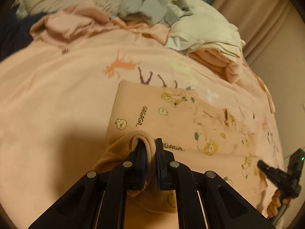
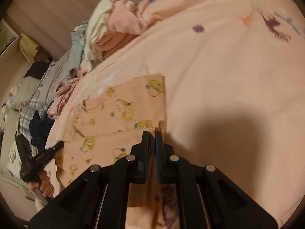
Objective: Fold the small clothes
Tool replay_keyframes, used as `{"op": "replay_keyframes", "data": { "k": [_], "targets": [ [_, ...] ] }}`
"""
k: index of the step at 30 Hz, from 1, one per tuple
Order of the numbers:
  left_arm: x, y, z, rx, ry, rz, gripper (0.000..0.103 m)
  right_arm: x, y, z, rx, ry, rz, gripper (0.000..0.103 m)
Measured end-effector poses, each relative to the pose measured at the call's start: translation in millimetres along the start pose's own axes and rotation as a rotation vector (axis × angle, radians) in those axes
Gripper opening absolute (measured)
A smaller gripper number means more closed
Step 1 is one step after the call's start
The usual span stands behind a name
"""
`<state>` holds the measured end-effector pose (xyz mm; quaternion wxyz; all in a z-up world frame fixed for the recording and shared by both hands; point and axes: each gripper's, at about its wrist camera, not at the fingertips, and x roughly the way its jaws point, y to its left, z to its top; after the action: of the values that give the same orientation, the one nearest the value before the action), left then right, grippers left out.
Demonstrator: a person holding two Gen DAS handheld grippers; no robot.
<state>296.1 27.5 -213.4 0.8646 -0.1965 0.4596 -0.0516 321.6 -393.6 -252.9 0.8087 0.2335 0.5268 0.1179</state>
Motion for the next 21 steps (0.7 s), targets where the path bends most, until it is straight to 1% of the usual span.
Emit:
{"op": "replay_keyframes", "data": {
  "k": [2,4,5,6,7,8,9,10,11,12,13,14,15,17,18,19,21],
  "targets": [
    [3,9,5,-0.028,0.014,-0.033,0.006,-3,2,1,0.008,-0.003,-0.001,0.011],
    [6,20,10,-0.108,0.081,-0.077,0.006,-11,12,2,-0.021,-0.013,-0.034,0.011],
    [4,21,11,-0.131,0.093,-0.088,0.006,-17,19,1,-0.048,-0.027,-0.052,0.011],
    [-6,24,13,-0.150,0.094,-0.083,0.006,-20,25,0,-0.069,-0.042,-0.064,0.011],
    [-17,21,14,-0.145,0.080,-0.062,0.008,-26,33,-1,-0.095,-0.059,-0.079,0.011],
    [-32,18,16,-0.126,0.047,-0.011,0.016,-31,41,-2,-0.114,-0.066,-0.095,0.011],
    [-47,13,17,-0.111,0.010,0.039,0.023,-33,45,-4,-0.121,-0.070,-0.098,0.011],
    [-62,7,16,-0.094,-0.035,0.076,0.038,-39,51,-7,-0.132,-0.077,-0.080,0.011],
    [-72,2,16,-0.079,-0.069,0.091,0.052,-41,58,-11,-0.144,-0.073,-0.043,0.012],
    [-84,-4,15,-0.057,-0.103,0.099,0.055,-42,61,-14,-0.151,-0.063,-0.023,0.014],
    [-99,-13,11,-0.014,-0.137,0.094,0.055,-42,68,-20,-0.161,-0.047,-0.003,0.015],
    [-106,-19,9,0.016,-0.140,0.086,0.055,-41,76,-26,-0.181,-0.028,0.013,0.015],
    [-111,-26,7,0.039,-0.121,0.076,0.055,-38,82,-32,-0.206,-0.005,0.018,0.015],
    [-106,-37,1,0.073,-0.024,0.072,0.055,-31,94,-42,-0.257,0.044,-0.010,0.014],
    [-92,-46,-7,0.119,0.117,0.096,0.055,-26,99,-46,-0.270,0.065,-0.044,0.014],
    [-82,-49,-13,0.133,0.190,0.102,0.054,-22,102,-50,-0.274,0.084,-0.065,0.014],
    [-58,-54,-30,0.153,0.307,0.078,0.054,-12,103,-56,-0.264,0.145,-0.047,0.014]
  ]
}}
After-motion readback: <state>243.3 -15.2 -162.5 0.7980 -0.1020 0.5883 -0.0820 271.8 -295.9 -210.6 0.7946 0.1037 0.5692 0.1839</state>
